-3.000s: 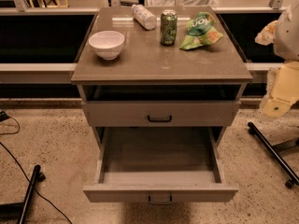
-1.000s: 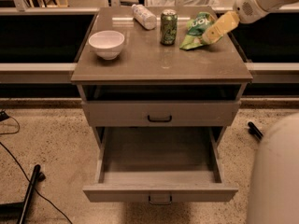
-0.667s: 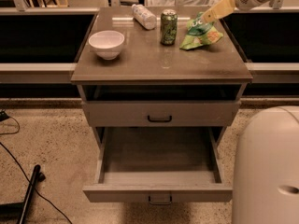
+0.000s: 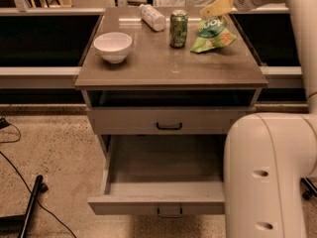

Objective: Place green rice chip bag into middle drawer

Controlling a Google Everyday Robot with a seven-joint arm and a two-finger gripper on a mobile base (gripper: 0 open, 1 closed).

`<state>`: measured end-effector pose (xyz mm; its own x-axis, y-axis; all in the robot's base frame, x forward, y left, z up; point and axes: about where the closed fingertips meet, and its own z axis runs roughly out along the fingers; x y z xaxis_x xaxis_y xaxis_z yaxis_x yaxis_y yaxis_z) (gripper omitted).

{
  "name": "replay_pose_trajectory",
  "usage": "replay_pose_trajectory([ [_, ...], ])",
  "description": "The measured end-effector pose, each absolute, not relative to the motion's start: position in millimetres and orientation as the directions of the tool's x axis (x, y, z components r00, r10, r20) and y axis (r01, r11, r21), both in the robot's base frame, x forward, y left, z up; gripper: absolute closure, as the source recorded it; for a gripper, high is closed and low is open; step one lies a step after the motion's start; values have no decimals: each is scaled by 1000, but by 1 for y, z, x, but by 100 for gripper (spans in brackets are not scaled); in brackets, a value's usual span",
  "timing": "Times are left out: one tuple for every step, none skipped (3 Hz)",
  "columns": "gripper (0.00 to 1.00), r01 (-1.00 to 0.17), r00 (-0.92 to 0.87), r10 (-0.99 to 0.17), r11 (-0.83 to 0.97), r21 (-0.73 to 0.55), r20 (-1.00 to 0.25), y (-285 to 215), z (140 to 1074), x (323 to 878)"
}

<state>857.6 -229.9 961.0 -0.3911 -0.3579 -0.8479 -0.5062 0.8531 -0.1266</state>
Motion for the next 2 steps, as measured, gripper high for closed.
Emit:
replay_pose_trajectory([
  [0, -504, -447, -341, 860, -82, -827, -218, 926, 871],
  [0, -479, -509, -325, 876, -51, -797, -215, 896, 878],
])
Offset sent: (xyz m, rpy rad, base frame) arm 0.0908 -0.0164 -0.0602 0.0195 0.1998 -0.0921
